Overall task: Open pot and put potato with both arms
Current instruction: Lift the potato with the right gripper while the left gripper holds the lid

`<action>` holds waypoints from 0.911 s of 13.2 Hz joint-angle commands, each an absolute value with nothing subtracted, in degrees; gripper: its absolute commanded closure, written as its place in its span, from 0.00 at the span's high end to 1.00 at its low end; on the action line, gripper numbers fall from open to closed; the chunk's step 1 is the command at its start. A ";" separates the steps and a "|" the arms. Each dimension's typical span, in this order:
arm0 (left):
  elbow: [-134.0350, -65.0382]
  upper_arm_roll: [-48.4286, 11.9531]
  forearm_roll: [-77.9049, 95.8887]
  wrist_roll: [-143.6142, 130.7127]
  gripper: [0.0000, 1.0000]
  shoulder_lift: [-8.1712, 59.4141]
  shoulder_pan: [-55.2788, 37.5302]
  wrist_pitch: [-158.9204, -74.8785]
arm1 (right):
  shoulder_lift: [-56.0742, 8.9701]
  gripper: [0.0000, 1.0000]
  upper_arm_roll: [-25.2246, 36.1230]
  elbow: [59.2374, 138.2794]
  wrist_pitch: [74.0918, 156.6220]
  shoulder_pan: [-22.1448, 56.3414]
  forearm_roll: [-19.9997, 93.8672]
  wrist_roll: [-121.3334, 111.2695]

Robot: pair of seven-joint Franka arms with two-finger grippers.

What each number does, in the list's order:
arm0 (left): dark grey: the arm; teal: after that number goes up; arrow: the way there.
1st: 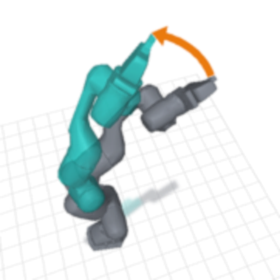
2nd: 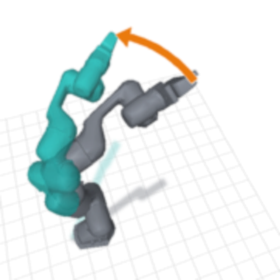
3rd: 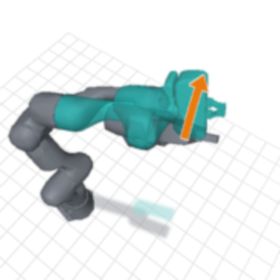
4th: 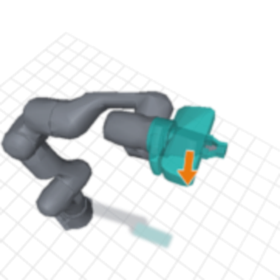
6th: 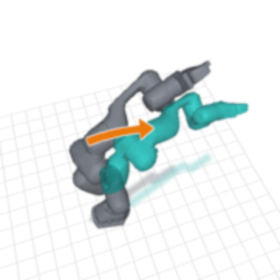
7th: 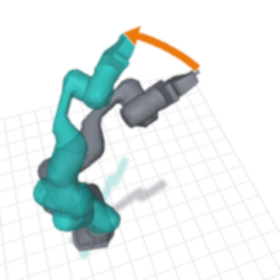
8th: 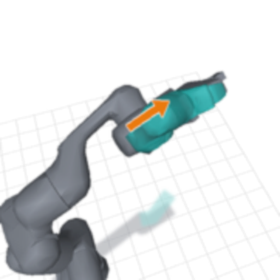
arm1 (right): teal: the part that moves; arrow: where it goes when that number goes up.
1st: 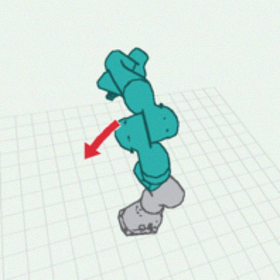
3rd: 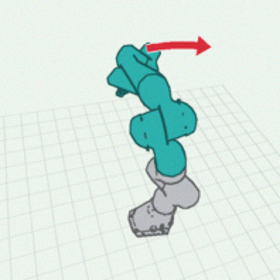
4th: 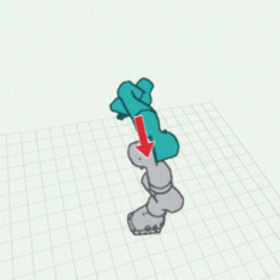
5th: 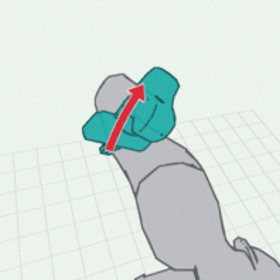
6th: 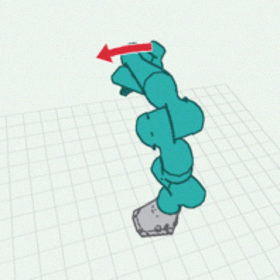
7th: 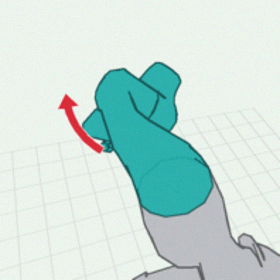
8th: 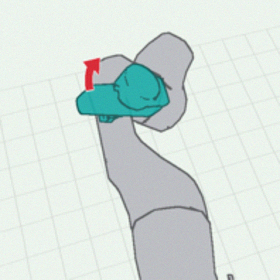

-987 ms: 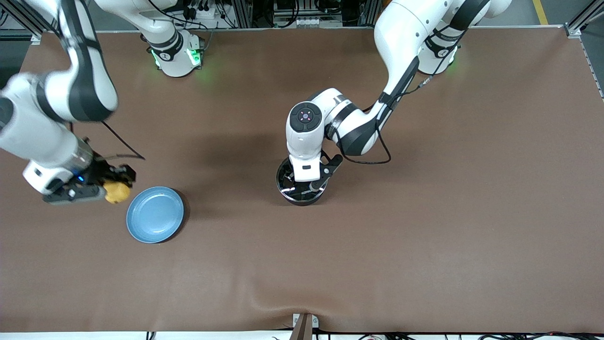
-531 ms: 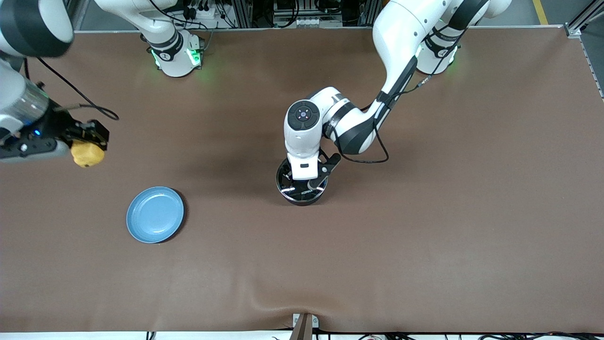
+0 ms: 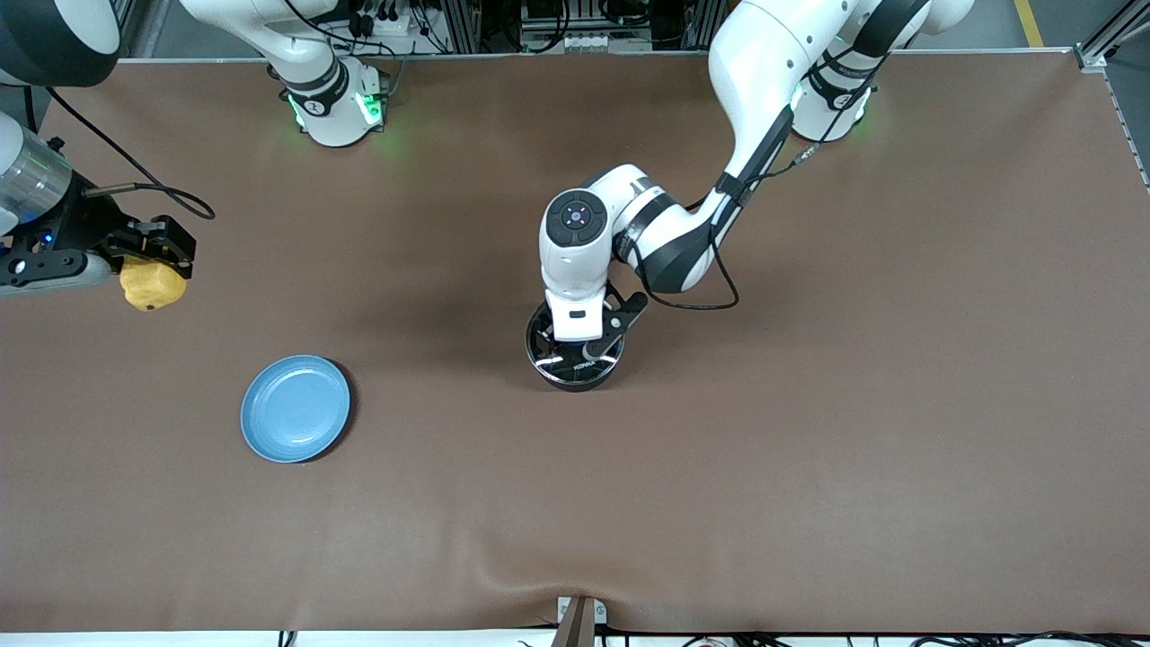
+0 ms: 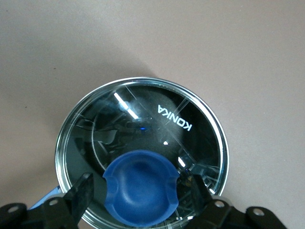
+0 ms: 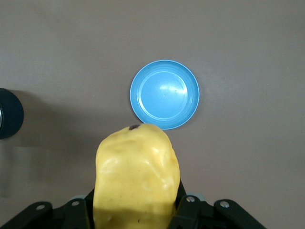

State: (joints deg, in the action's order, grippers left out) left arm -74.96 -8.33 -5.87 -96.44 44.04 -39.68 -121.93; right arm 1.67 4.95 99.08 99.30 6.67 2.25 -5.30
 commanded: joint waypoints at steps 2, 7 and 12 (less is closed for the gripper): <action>-73.74 -7.91 -7.47 -95.02 0.77 44.74 -40.08 -122.17 | 1.32 0.17 4.92 98.00 98.26 6.33 2.37 -4.92; -73.74 -8.00 -6.68 -94.31 0.18 44.30 -39.90 -122.08 | 1.32 0.17 4.92 98.00 97.82 6.42 2.29 -4.66; -73.65 -8.00 -7.29 -94.31 0.00 41.40 -39.46 -121.29 | 1.32 0.18 4.92 98.00 97.73 6.42 2.29 -4.66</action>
State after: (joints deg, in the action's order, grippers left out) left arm -74.30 -8.26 -5.92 -94.48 43.68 -39.50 -121.99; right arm 1.64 5.04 99.07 98.70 6.65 2.25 -5.25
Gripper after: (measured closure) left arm 0.396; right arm 0.463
